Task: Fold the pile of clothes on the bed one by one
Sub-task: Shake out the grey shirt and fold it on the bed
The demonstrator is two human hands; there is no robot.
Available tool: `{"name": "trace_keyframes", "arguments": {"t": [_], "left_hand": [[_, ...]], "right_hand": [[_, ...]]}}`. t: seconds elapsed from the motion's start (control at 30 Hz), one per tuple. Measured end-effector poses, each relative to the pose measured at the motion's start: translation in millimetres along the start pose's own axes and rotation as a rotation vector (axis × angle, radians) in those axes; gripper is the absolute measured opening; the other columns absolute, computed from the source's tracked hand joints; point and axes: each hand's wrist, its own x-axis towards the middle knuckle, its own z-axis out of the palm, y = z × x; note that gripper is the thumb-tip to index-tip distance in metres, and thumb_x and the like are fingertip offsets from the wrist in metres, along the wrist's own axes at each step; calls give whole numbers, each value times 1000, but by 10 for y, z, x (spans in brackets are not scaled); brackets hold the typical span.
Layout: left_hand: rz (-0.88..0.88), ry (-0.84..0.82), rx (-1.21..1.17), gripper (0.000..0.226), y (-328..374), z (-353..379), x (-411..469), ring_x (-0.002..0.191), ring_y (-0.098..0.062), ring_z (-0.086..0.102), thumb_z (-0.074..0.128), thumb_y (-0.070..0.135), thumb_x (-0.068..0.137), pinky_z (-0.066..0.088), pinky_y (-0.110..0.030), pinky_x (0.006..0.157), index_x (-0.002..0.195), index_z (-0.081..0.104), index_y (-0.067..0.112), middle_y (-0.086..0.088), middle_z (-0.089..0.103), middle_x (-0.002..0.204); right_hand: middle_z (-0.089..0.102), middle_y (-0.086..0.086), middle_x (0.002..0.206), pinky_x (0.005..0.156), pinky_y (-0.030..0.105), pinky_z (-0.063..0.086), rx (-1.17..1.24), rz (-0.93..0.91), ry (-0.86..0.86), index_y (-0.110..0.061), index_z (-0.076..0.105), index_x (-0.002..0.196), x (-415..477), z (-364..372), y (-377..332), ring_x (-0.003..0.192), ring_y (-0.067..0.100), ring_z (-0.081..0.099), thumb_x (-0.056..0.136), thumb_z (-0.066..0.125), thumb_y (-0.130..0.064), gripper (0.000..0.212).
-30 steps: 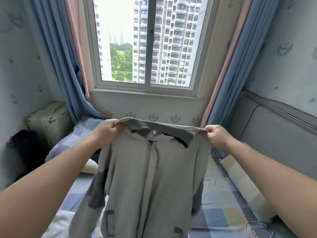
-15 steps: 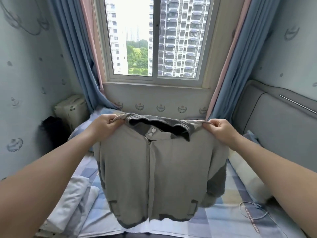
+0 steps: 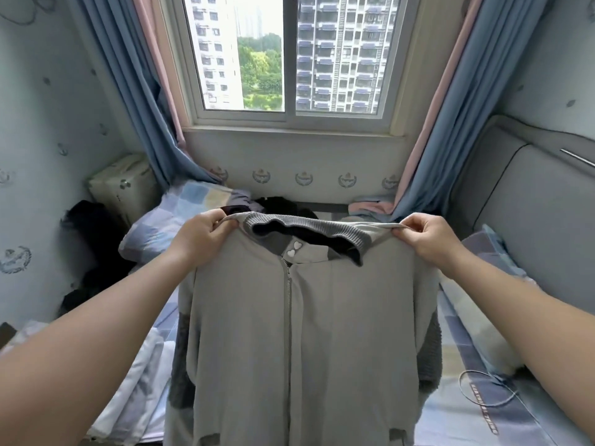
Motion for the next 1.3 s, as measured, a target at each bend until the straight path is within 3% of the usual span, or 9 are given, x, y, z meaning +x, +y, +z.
{"name": "trace_keyframes", "arguments": {"t": [0.43,0.63,0.7,0.73,0.77,0.83,0.93,1.1,1.3], "left_hand": [[-233,-280,223,31,-2291,2720,2232,76,-28,54,55,31,100,41,-41,66,71,49,20,0,54,71],[-432,-186,160,32,-3442,4276,2806,71,-26,56,50,29,102,32,-32,55,78,55,8,-4,59,71],[-451,-115,100,27,-3613,4691,3013,88,-31,61,50,30,102,41,-35,67,92,60,7,-7,65,88],[-453,-104,47,23,-3673,4885,3084,102,-31,61,52,30,102,45,-36,79,106,62,10,-9,67,105],[-448,-122,-6,28,-3700,5050,3114,116,-28,57,54,32,102,45,-35,93,123,58,14,-8,62,125],[-381,-218,-52,51,-3746,5341,3031,141,-19,39,54,35,102,32,-33,112,148,40,19,-3,37,156],[-294,-406,23,63,-3757,5620,2573,155,-19,11,51,44,102,16,-38,123,157,26,30,0,7,169],[-313,-666,126,61,-3586,5645,1413,153,-18,12,49,51,100,26,-43,119,155,25,39,9,4,169],[-341,-953,318,70,-3473,5488,35,154,-20,9,54,54,97,25,-40,120,156,23,36,3,3,169]], "right_hand": [[66,4,79,56,27,37,-361,381,-225,-18,67,78,2347,2036,2281,74,22,55,95,67,-28,20],[63,8,72,65,33,46,-198,550,-65,-13,70,80,3241,3328,3712,70,27,59,93,68,-22,17],[64,6,74,72,43,59,-20,605,31,-15,66,81,3510,3646,4009,68,25,67,91,68,-19,10],[67,5,88,84,45,59,21,592,46,-19,67,93,3604,3781,4152,82,25,71,88,67,-20,5],[65,3,112,98,42,52,16,562,5,-23,65,115,3650,3889,4273,105,24,66,88,67,-24,27],[36,0,156,116,34,30,-51,523,-169,-28,35,153,3529,4042,4447,143,18,35,94,66,-29,67],[2,-4,169,125,43,9,-182,484,-346,-33,14,160,3058,4142,4698,156,21,1,95,62,-42,81],[0,-14,168,124,49,13,-324,482,-568,-41,13,159,1994,3967,4839,155,17,0,95,57,-51,78],[16,-11,166,123,40,19,-353,423,-754,-37,19,158,727,3738,5034,153,13,13,94,62,-44,77]]}}
